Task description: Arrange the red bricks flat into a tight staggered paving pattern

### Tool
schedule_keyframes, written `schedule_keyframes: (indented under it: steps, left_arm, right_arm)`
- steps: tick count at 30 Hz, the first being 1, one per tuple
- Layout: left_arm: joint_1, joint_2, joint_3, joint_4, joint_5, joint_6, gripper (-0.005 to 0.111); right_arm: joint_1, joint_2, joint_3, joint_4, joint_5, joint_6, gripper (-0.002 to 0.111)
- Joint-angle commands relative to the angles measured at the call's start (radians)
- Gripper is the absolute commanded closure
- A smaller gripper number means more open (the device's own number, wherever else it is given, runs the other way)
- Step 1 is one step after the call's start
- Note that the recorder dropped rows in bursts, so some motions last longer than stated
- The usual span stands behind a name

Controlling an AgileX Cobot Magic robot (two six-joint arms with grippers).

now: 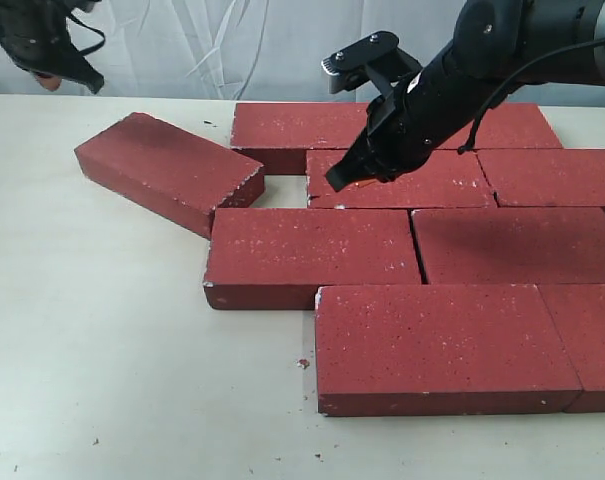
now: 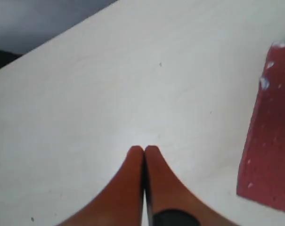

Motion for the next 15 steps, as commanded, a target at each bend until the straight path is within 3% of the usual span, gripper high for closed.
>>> schedule_keyframes:
  steps: [1, 3, 8, 12, 15]
  left_arm:
    - [0.088, -0.053, 0.023, -0.287, 0.109, 0.064, 0.107]
    - [0.124, -0.081, 0.088, -0.439, 0.109, 0.110, 0.107]
    - [0.132, -0.256, 0.339, -0.440, 0.062, 0.104, 0.107]
    - [0.130, -0.400, 0.613, -0.497, -0.202, 0.104, 0.107]
    - [0.130, -0.484, 0.851, -0.579, -0.546, 0.110, 0.107]
  right_arm:
    - [0.007, -0.006, 0.005, 0.086, -0.003, -0.083, 0.109]
    - [0.028, -0.006, 0.005, 0.094, -0.003, -0.108, 0.109]
    - [0.055, -0.006, 0.005, 0.099, -0.009, -0.110, 0.109]
    - [0.055, -0.006, 0.005, 0.108, -0.002, -0.110, 0.109]
    - [0.055, -0.006, 0.005, 0.160, 0.011, -0.110, 0.109]
